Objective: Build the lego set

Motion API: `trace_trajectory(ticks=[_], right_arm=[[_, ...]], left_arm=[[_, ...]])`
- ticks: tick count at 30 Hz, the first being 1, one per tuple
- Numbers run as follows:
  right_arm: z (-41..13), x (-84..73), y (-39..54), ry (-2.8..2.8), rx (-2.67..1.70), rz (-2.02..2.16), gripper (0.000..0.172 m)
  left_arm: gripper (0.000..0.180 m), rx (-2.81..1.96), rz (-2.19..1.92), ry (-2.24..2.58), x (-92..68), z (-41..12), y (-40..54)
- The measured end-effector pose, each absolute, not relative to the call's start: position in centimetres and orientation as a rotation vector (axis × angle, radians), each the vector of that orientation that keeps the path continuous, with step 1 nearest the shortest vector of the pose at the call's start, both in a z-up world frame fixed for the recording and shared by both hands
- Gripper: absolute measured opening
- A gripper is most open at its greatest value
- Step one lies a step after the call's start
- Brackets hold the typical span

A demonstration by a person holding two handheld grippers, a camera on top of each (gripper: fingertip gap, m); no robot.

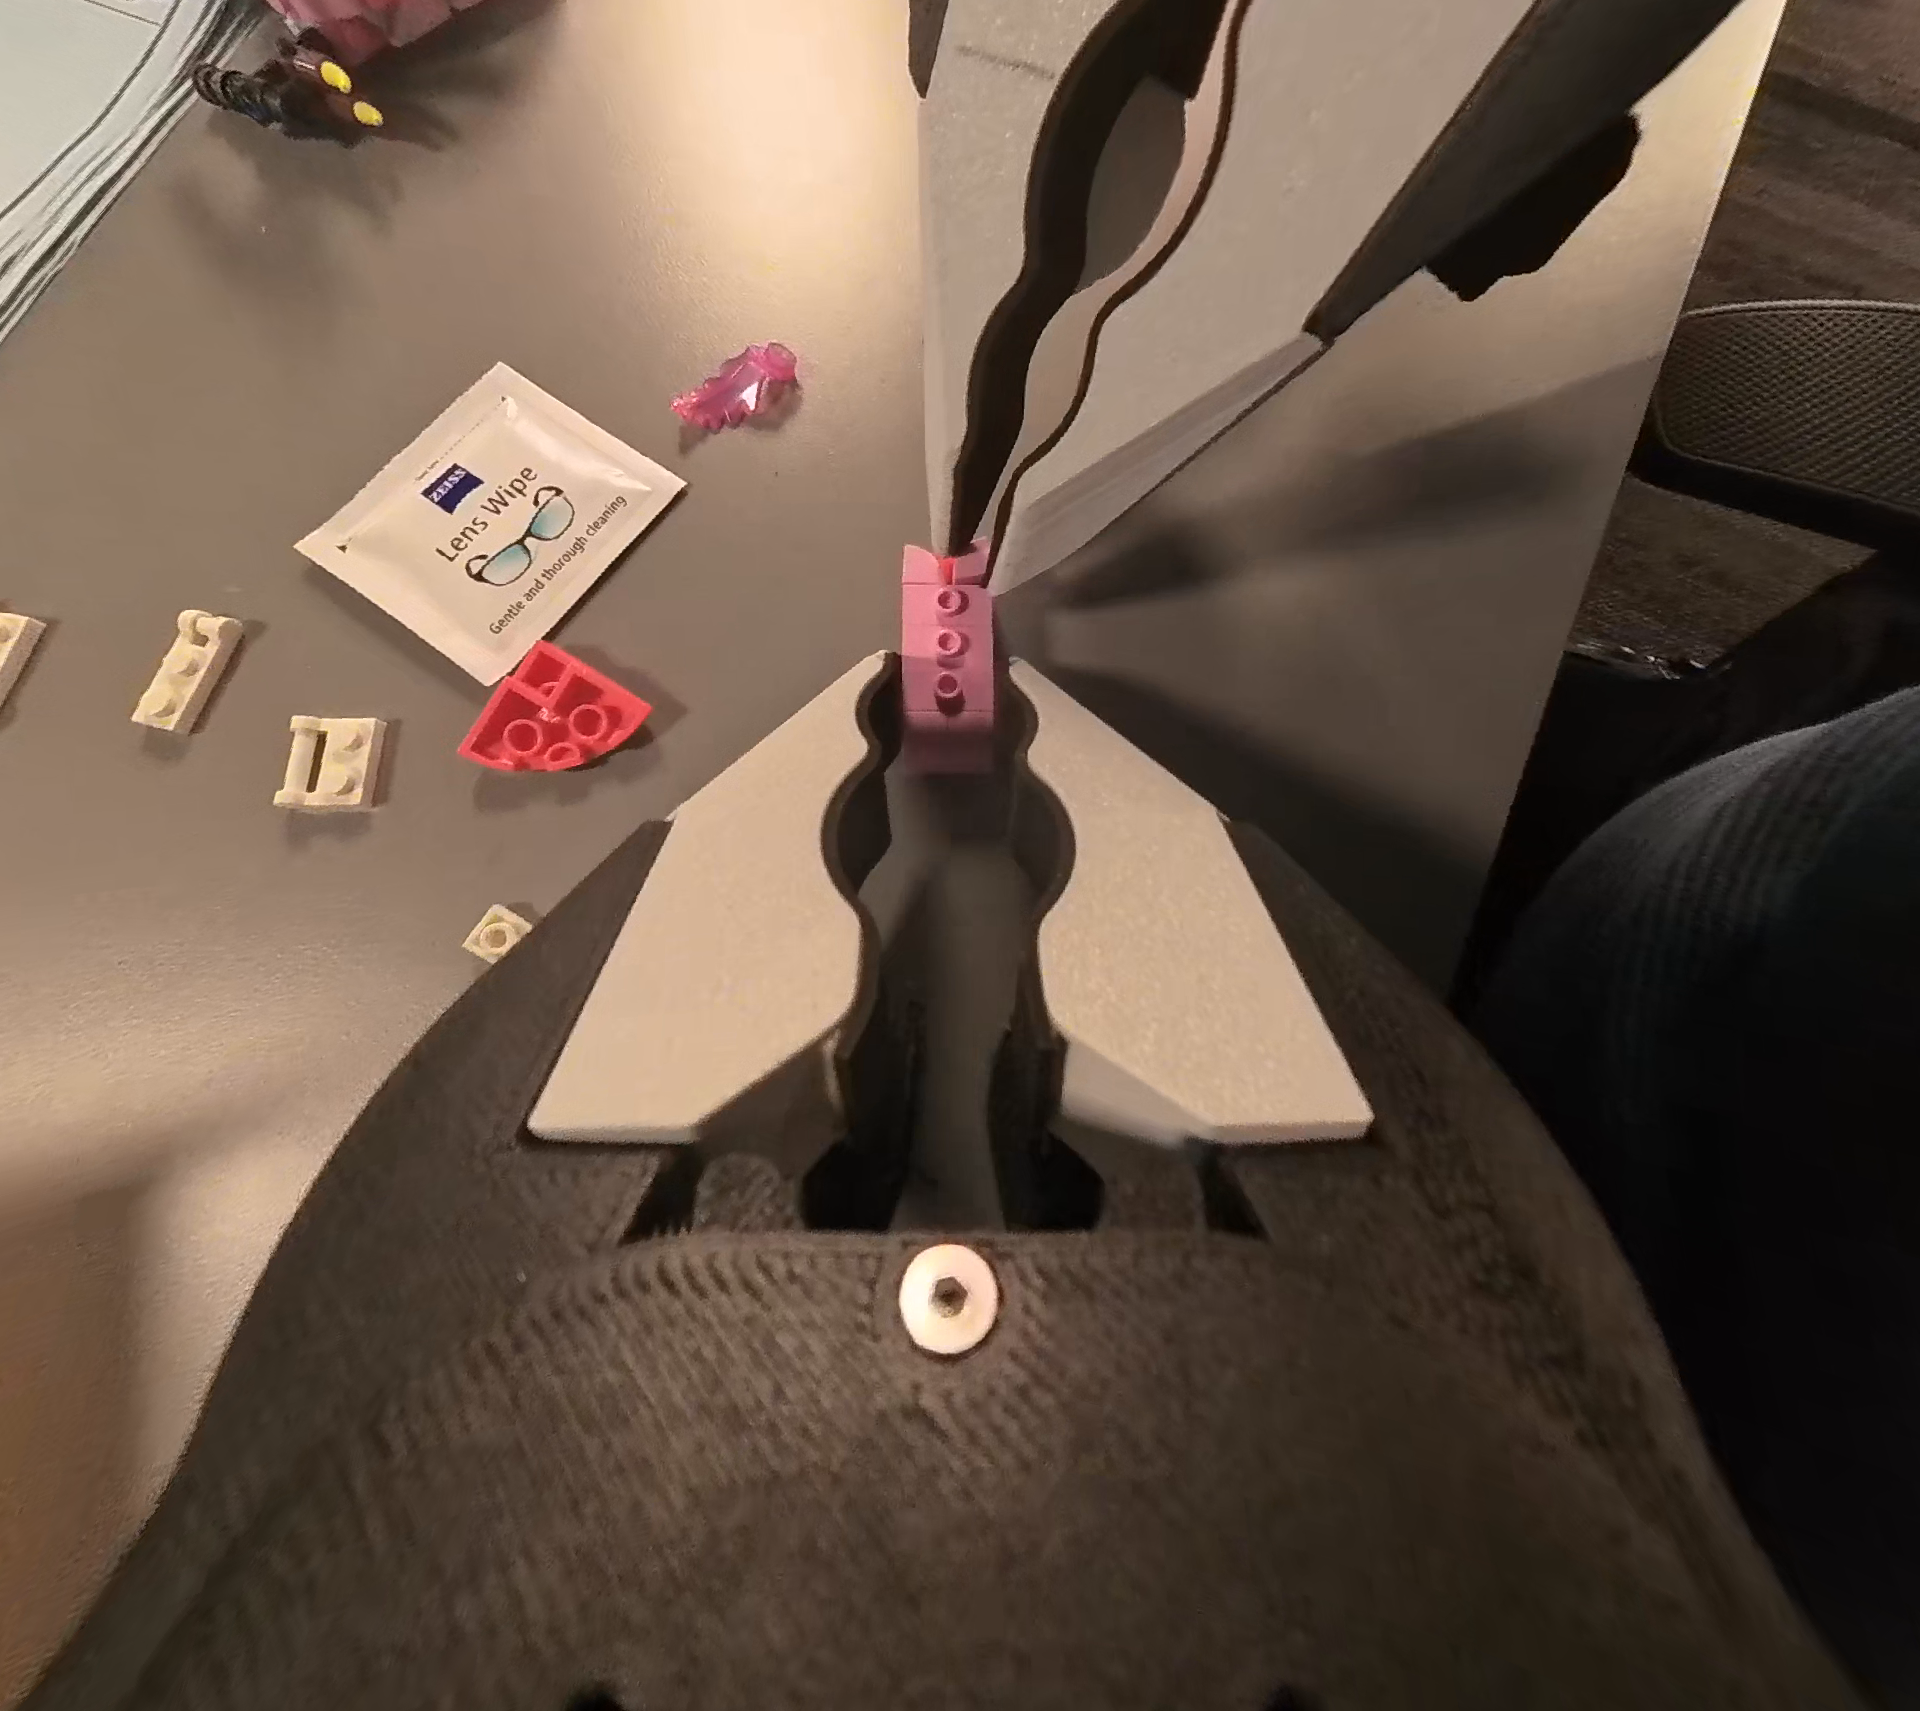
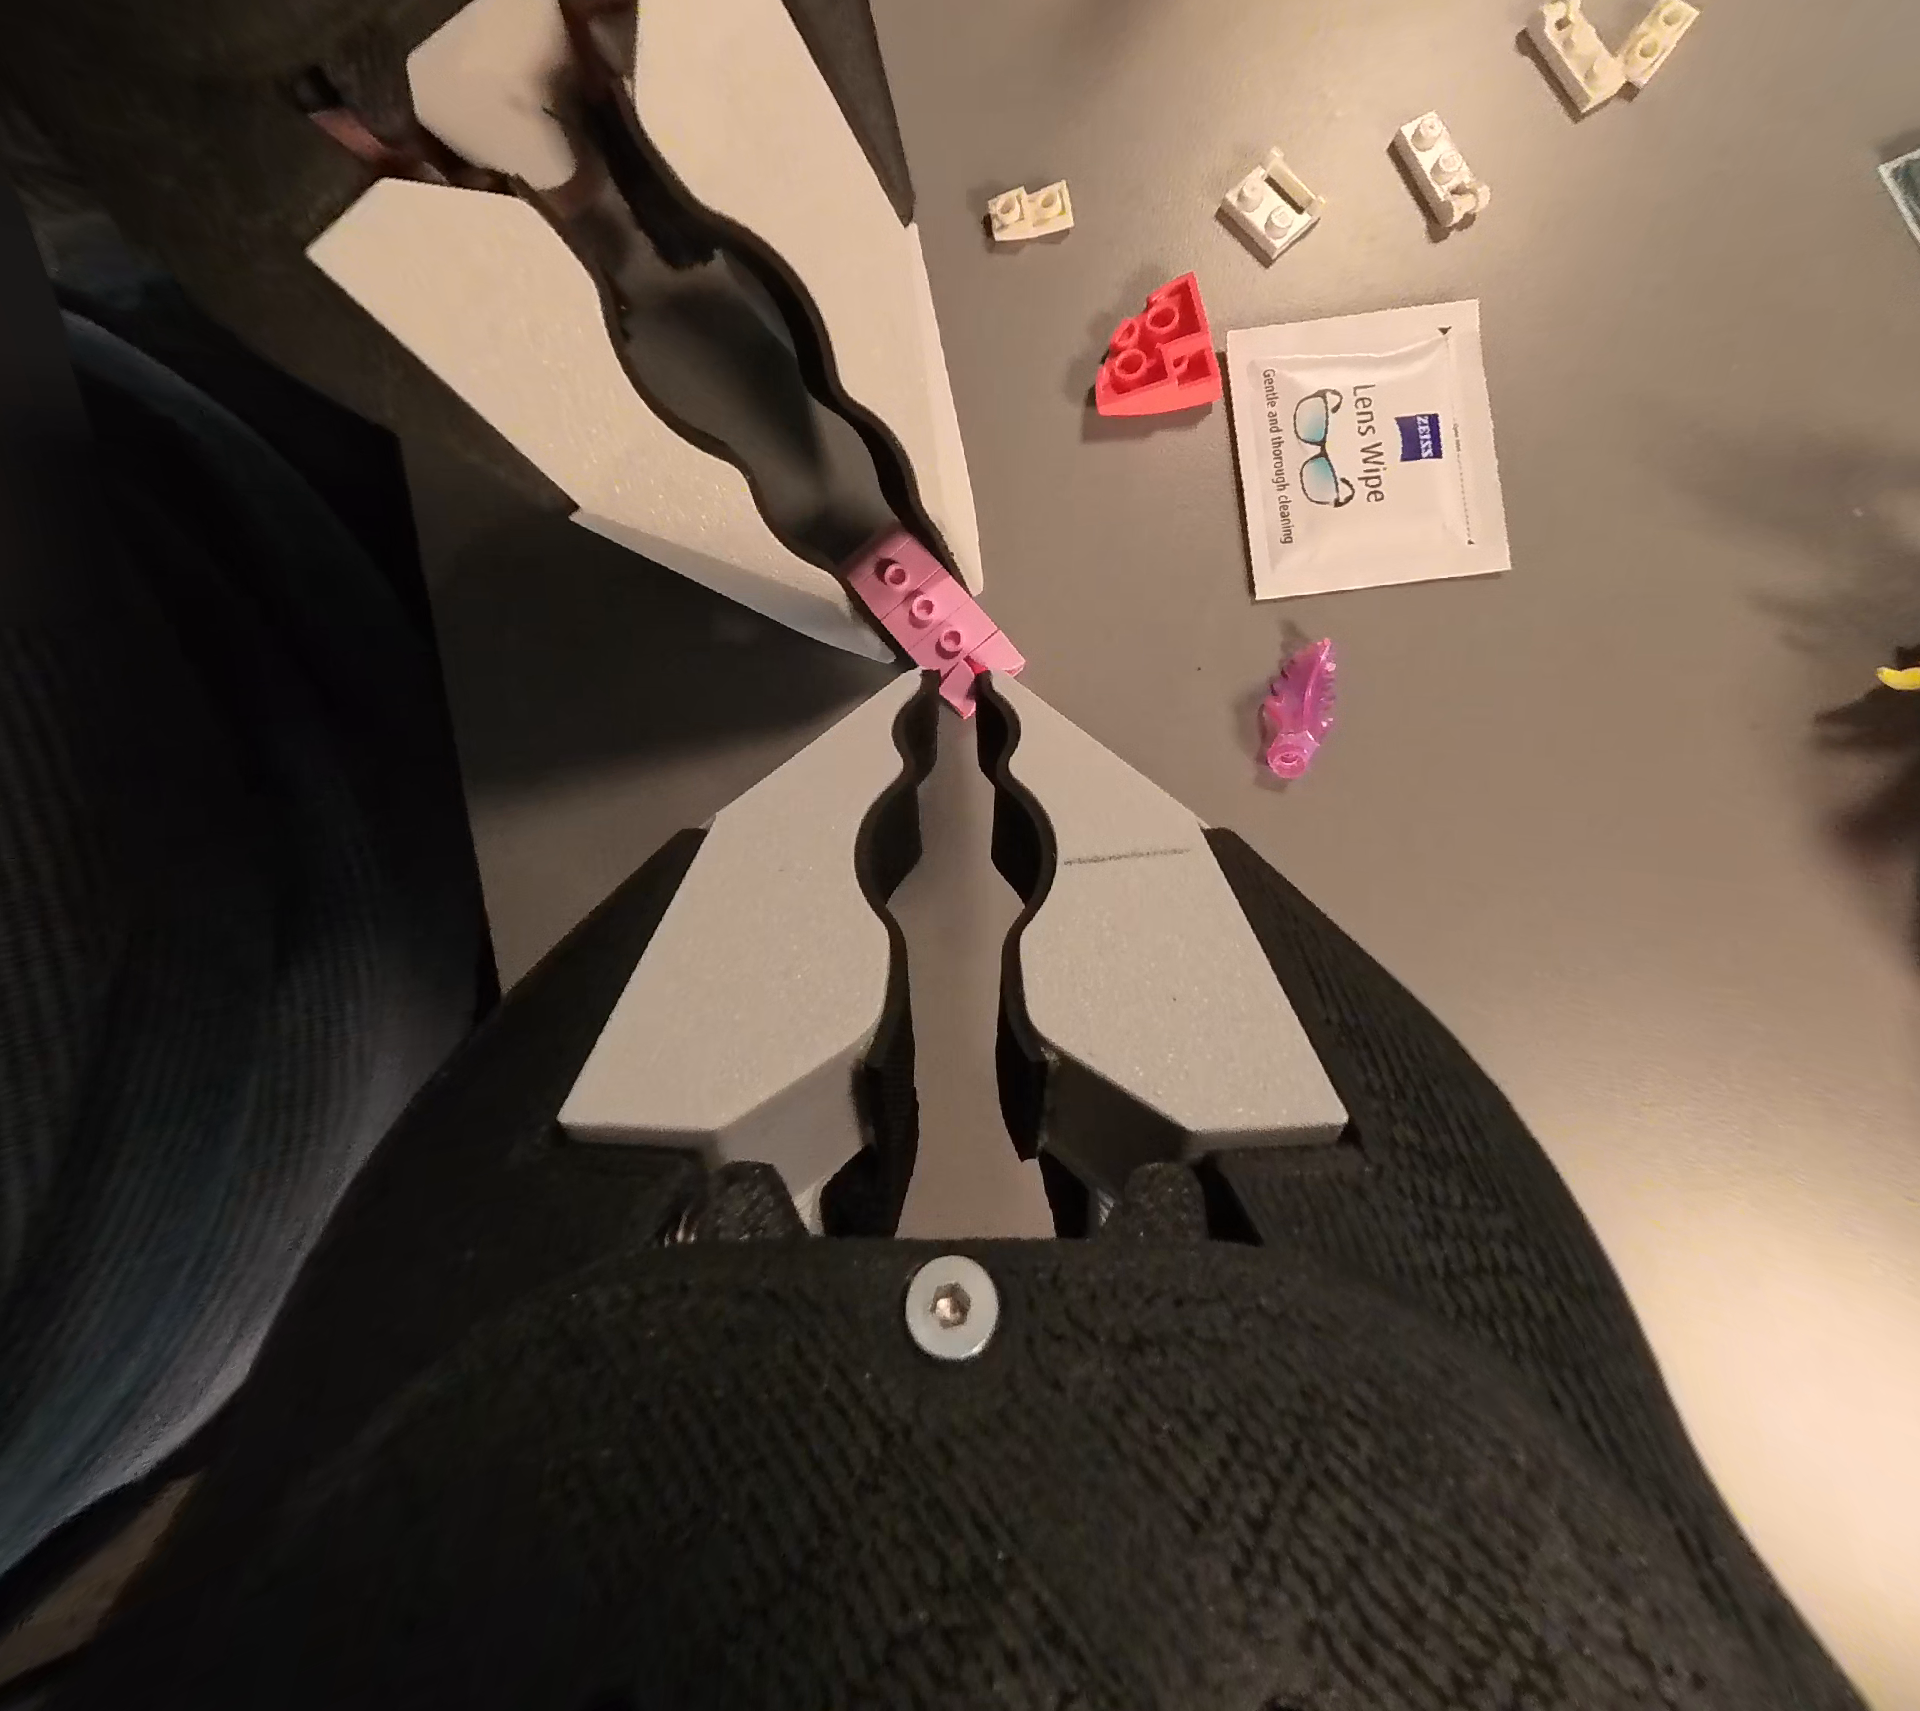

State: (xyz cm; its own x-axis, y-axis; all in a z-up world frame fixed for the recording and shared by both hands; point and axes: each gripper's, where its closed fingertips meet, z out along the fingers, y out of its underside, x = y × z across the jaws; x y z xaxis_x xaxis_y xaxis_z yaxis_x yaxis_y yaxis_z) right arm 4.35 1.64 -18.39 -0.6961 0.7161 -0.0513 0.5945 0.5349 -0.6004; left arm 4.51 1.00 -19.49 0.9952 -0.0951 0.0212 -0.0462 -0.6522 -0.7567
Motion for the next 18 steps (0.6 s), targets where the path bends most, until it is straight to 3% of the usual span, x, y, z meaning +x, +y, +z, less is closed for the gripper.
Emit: trace_trajectory(ticks=[18], right_arm=[[-18.38, 4.32, 1.71, -2.548, -1.225, 0.971, 0.007]], left_arm=[[0.016, -2.283, -0.079, 0.081, 4.50, -19.51, 1.06]])
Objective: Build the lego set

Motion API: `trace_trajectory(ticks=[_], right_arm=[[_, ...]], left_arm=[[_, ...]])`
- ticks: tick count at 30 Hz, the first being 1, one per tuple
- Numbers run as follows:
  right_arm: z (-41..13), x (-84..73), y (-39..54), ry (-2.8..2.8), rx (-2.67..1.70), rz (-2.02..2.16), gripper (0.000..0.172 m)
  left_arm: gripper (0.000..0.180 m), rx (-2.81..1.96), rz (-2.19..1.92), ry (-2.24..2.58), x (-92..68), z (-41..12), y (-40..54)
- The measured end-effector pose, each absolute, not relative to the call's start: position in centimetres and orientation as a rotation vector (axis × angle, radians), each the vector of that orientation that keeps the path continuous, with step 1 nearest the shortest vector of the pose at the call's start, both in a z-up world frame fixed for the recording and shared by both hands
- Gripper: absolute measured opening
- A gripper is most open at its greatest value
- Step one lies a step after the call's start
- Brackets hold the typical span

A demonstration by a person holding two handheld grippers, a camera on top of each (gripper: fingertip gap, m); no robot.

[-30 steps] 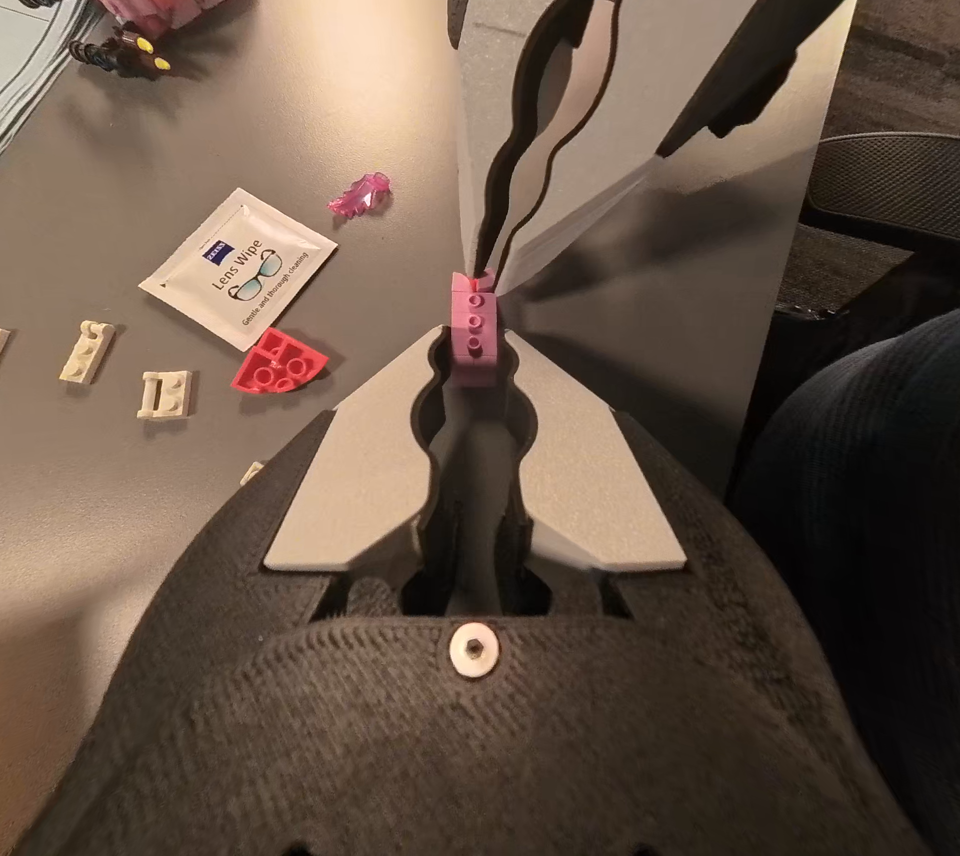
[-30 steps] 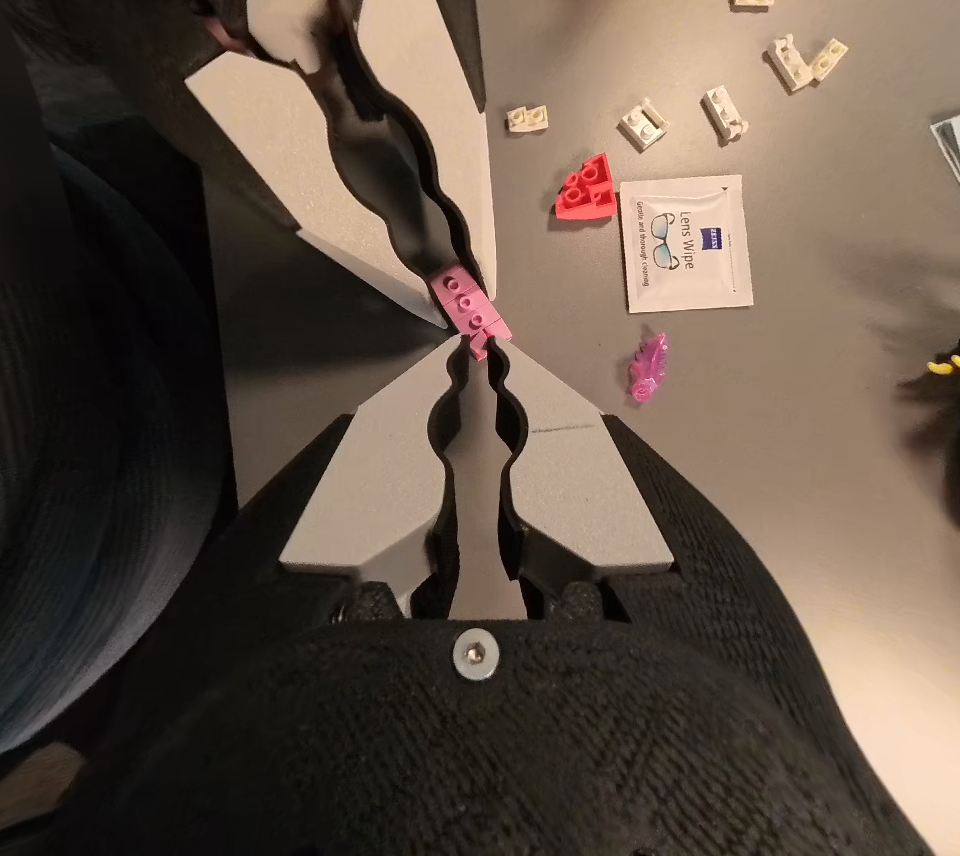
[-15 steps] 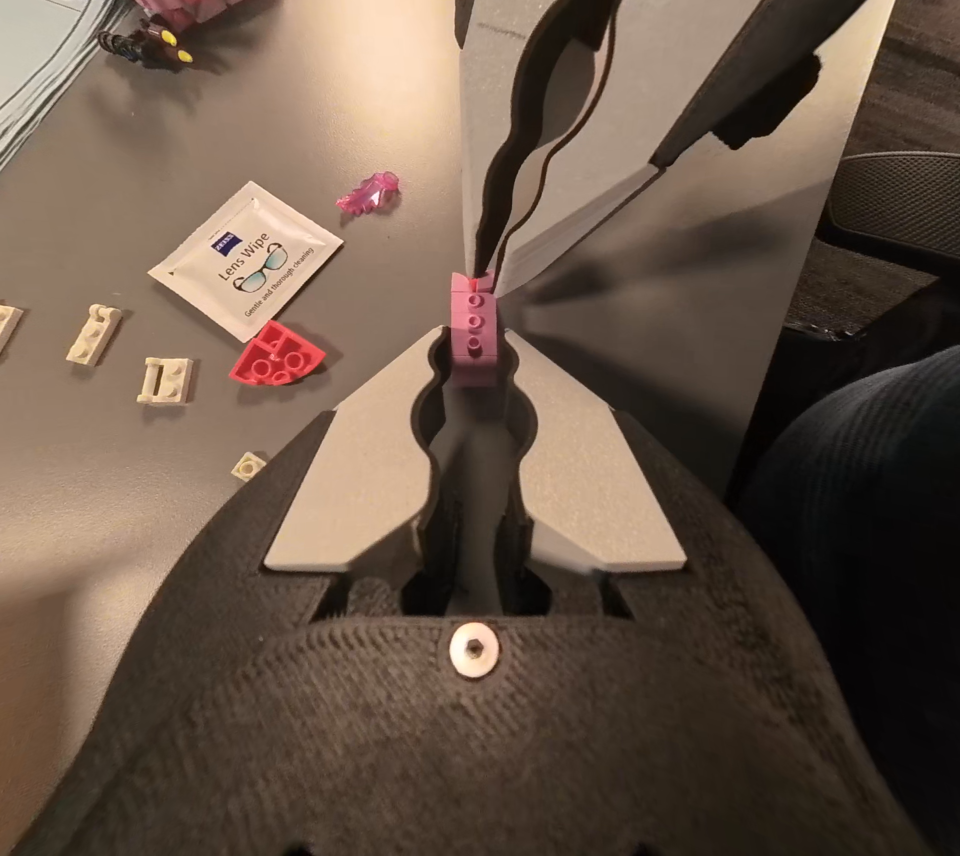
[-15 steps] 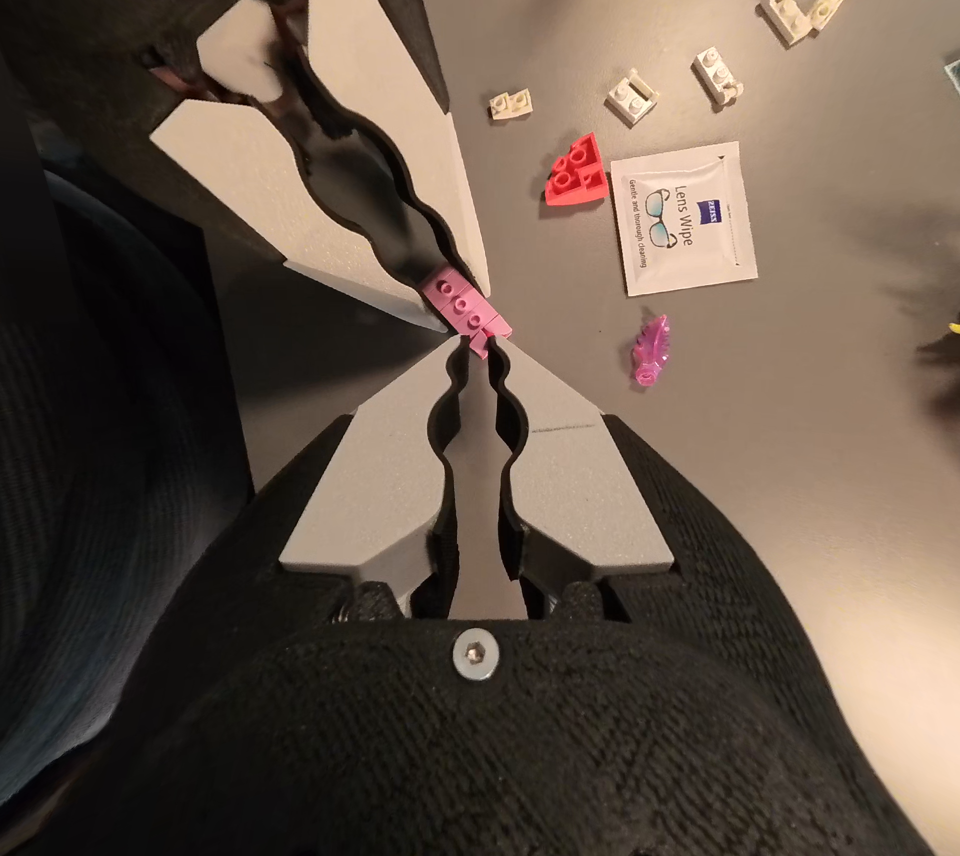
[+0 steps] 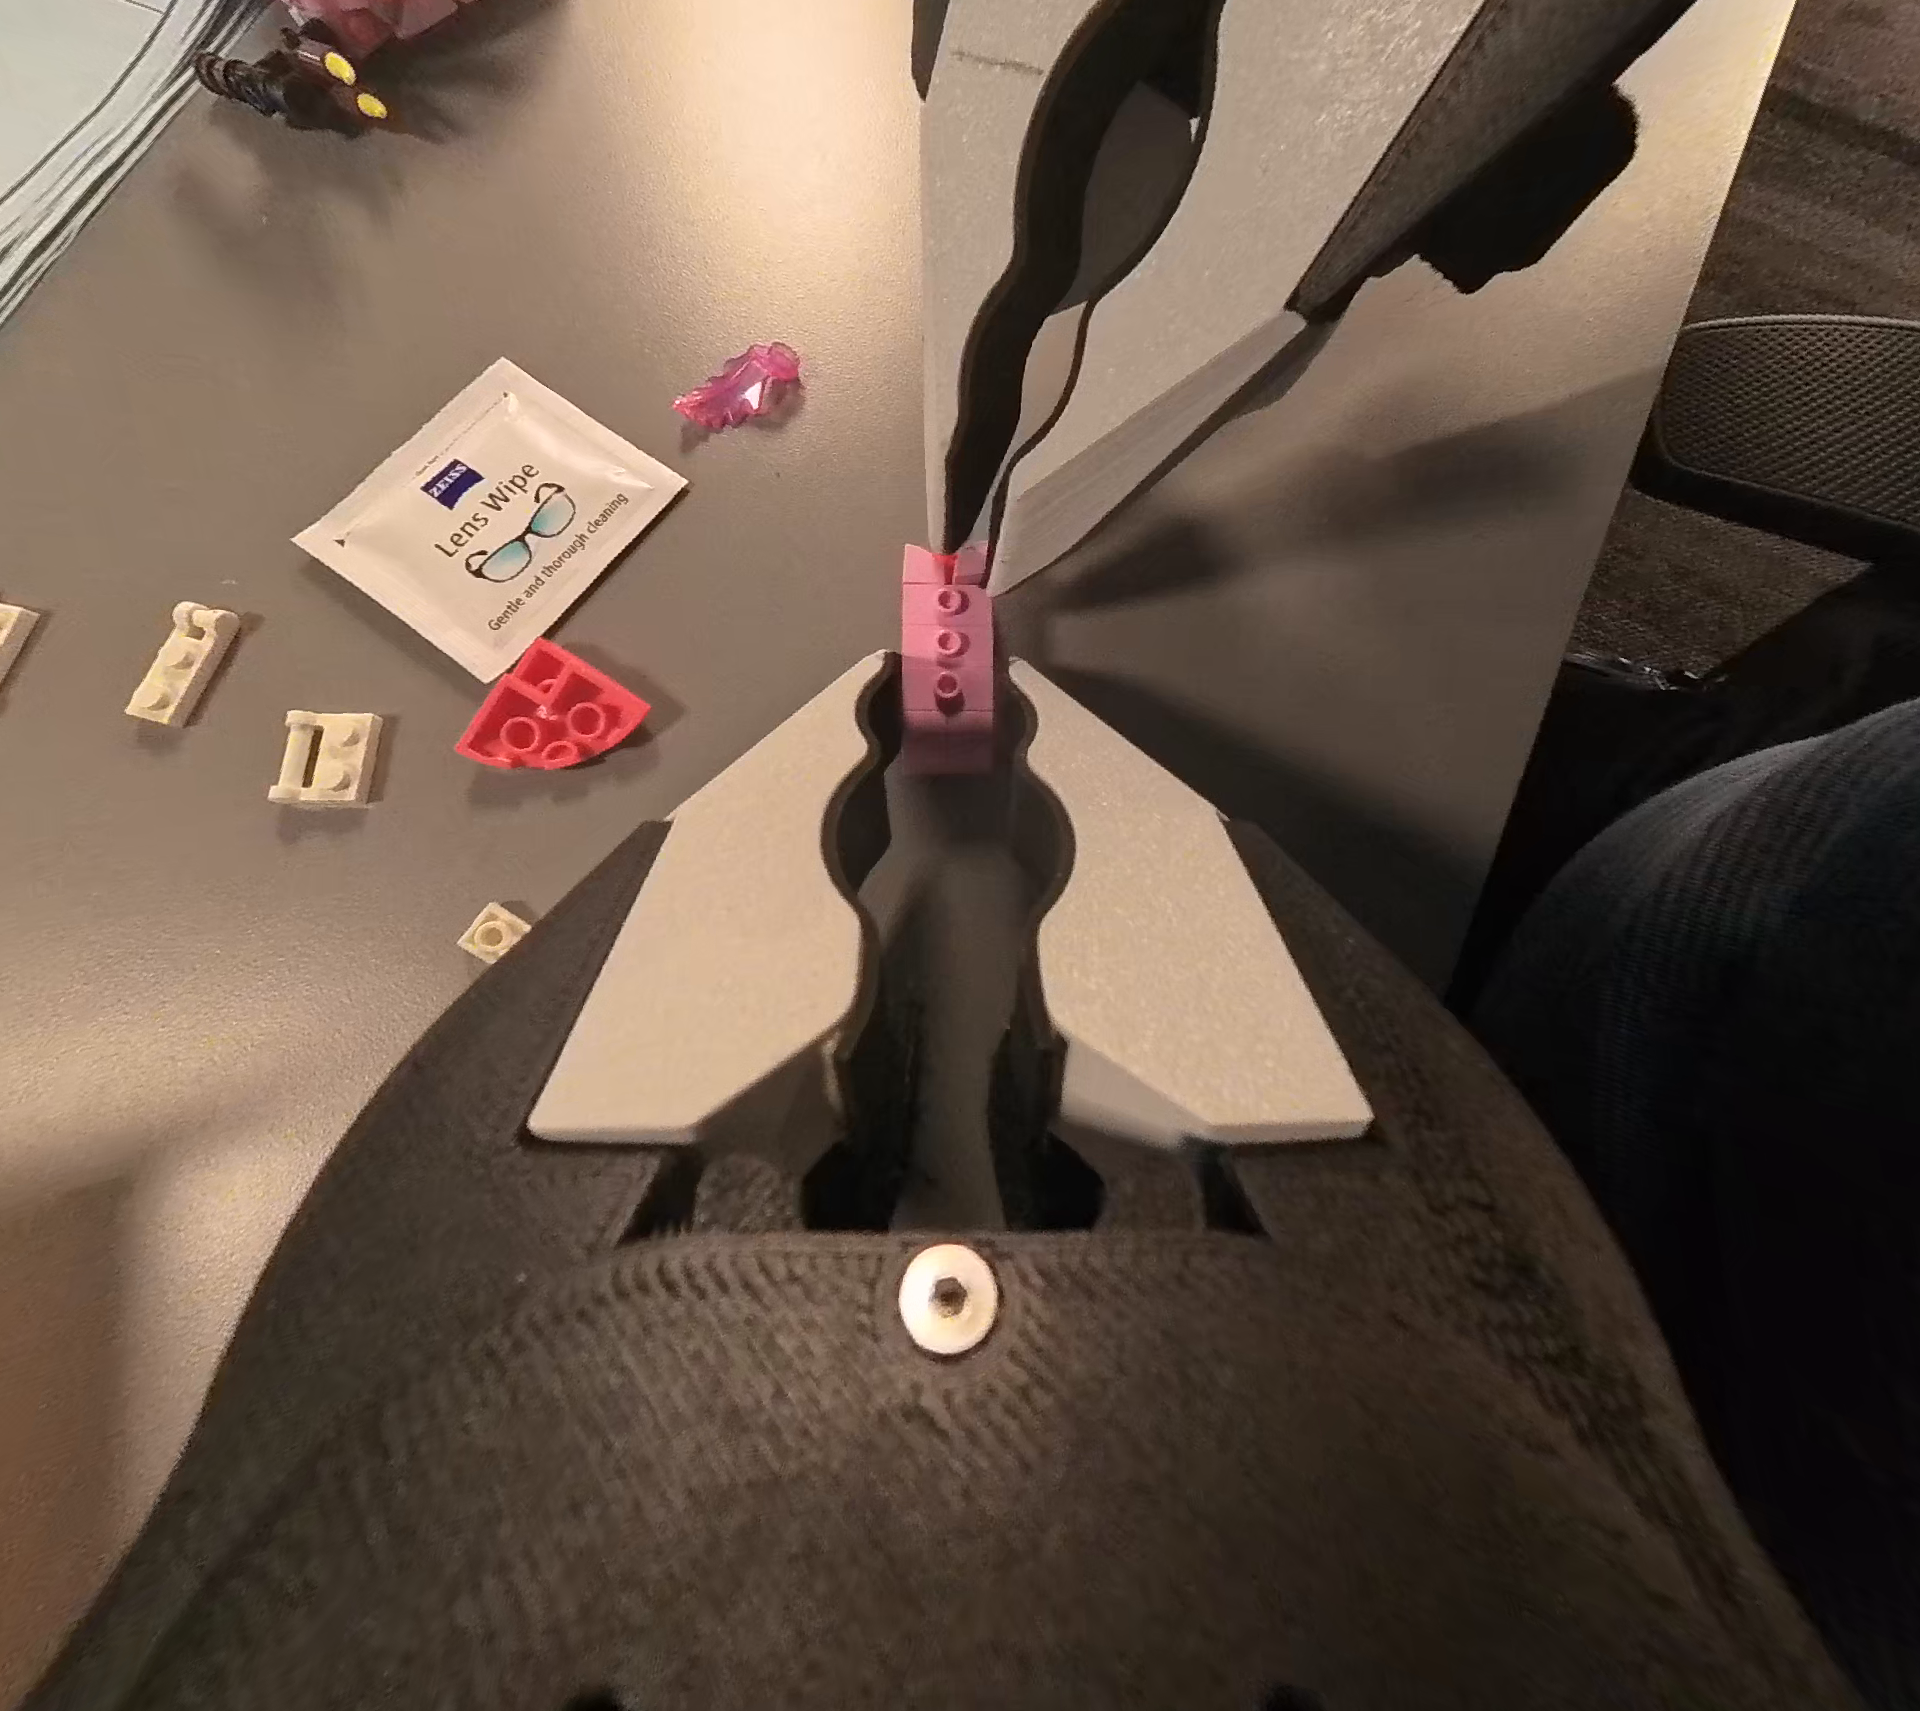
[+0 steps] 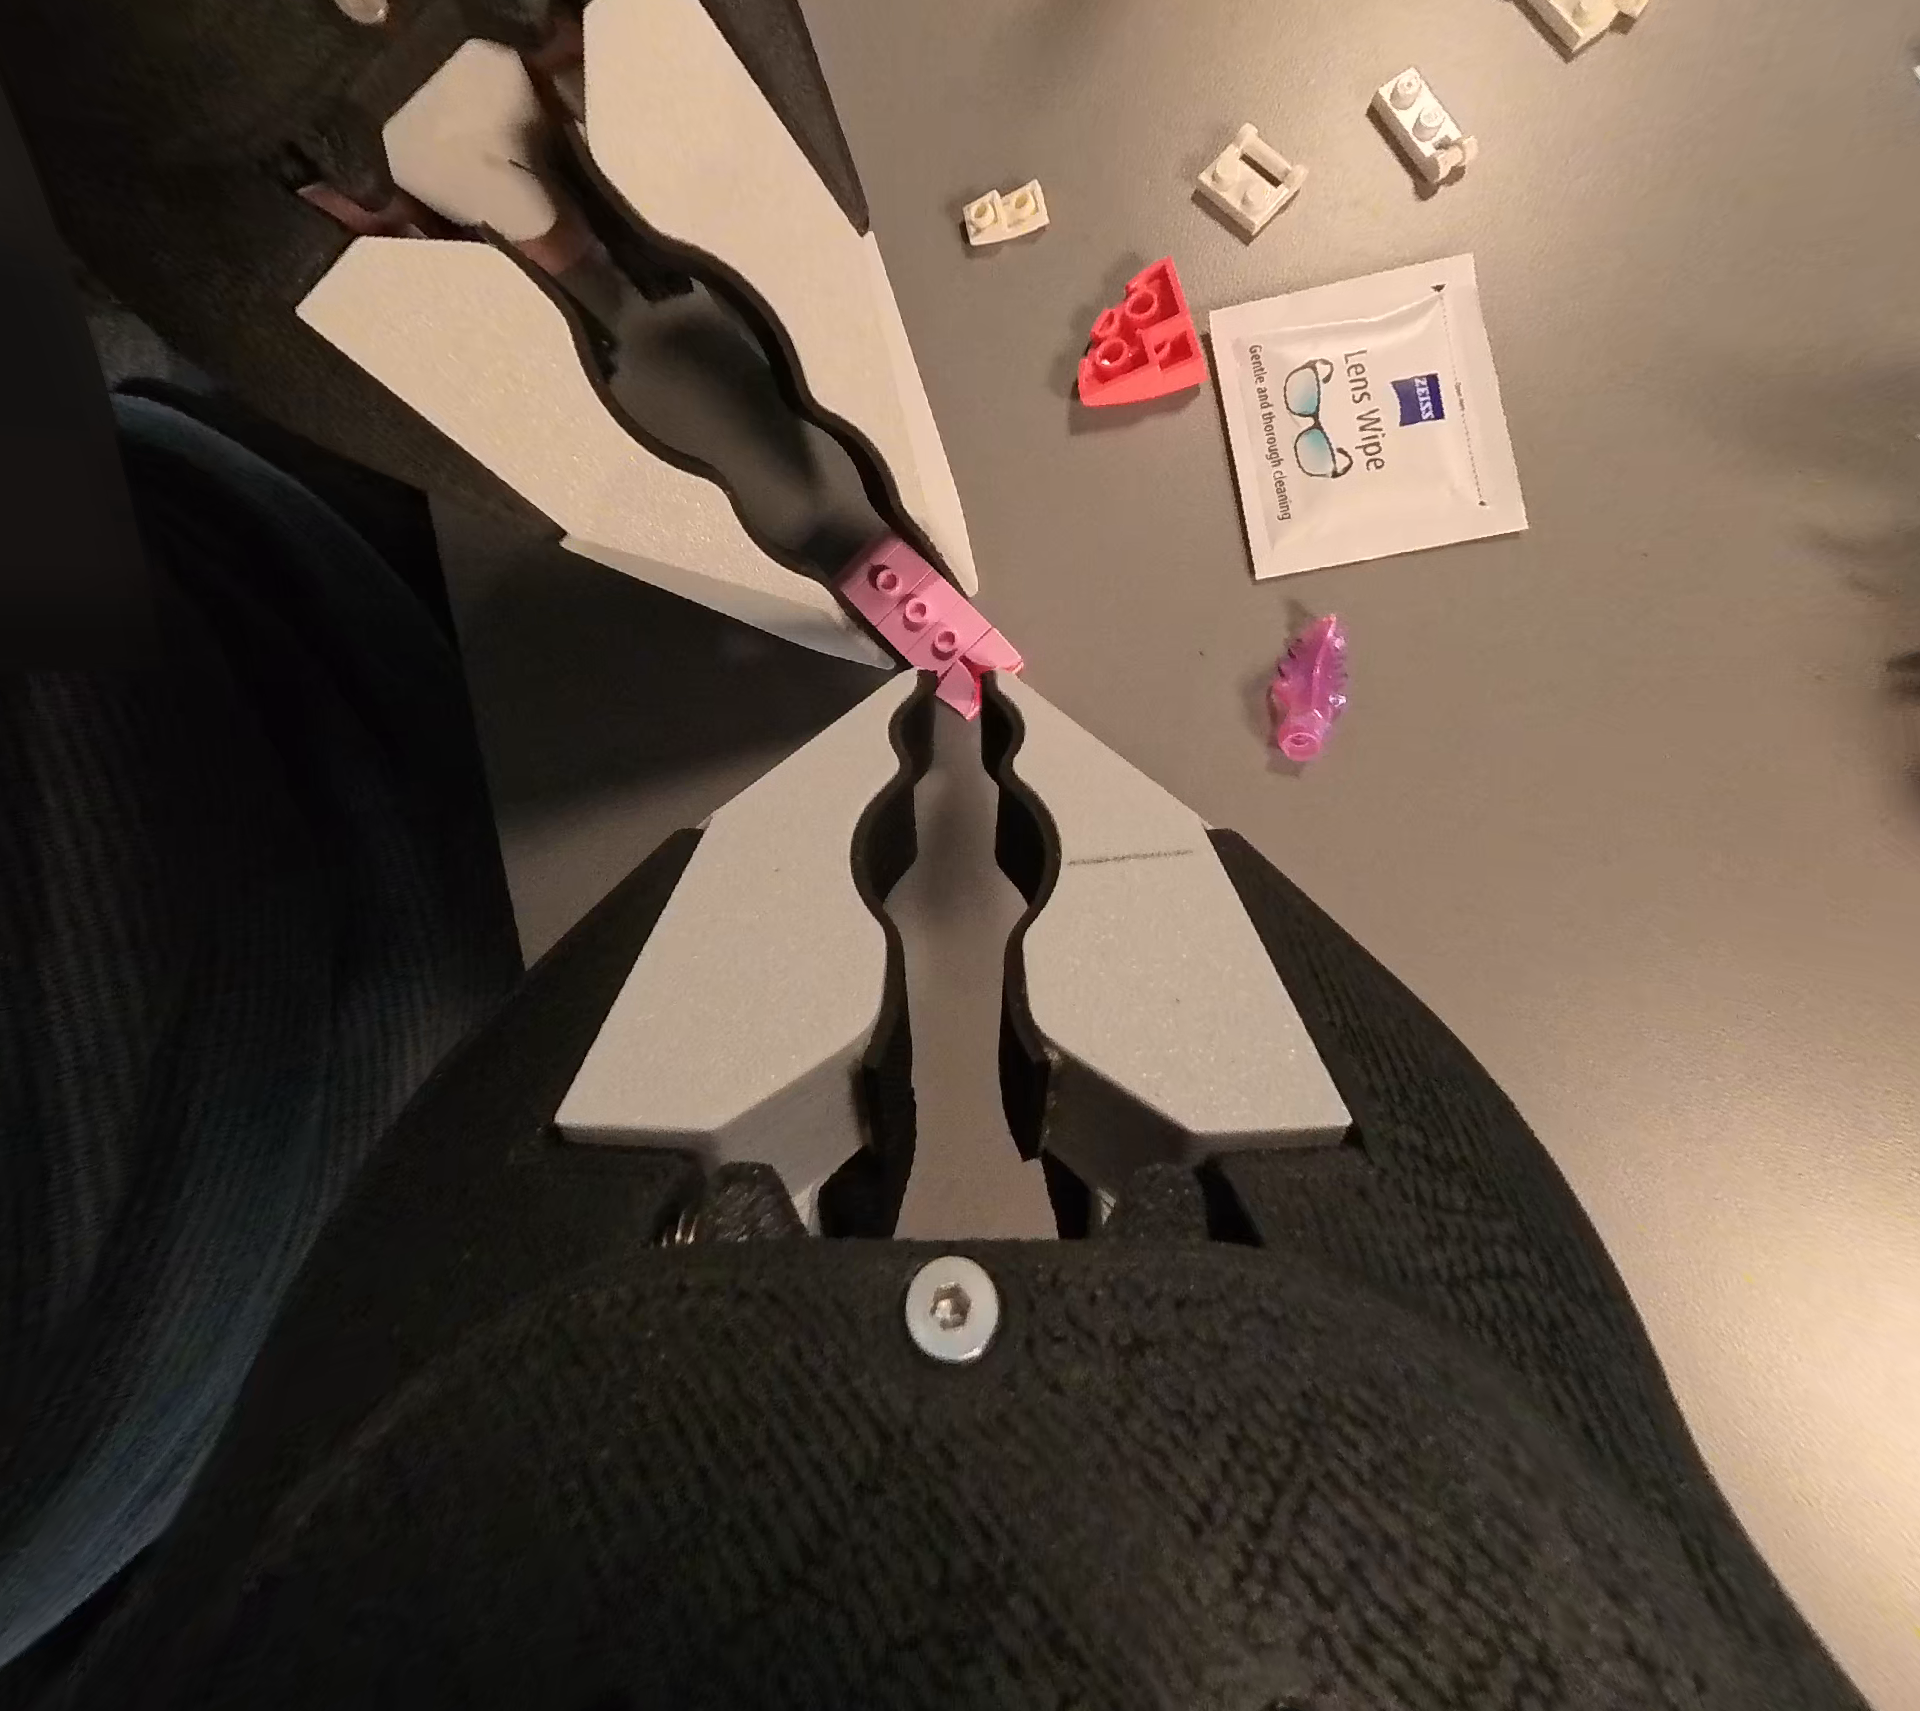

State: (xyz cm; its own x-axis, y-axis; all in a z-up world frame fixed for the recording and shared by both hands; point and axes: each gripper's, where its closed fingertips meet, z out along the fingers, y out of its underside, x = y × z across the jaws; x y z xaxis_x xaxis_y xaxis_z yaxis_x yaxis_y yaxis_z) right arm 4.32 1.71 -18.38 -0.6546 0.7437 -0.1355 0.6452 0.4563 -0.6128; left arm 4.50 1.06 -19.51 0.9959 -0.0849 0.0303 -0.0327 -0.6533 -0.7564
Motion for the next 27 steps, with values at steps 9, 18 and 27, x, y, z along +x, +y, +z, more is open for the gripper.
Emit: trace_trajectory(ticks=[9, 18, 27], right_arm=[[-18.0, 4.2, 1.7, -2.534, -1.213, 0.989, 0.010], [-16.8, 4.0, 1.6, -2.493, -1.163, 1.046, 0.017], [-17.2, 4.8, 2.7, -2.396, -0.796, 0.876, 0.032]], left_arm=[[0.017, -2.283, -0.086, 0.078, 4.5, -19.5, 1.1], [0.016, -2.283, -0.091, 0.076, 4.5, -19.5, 1.1], [0.016, -2.278, -0.143, 0.028, 4.3, -19.4, 1.2]])
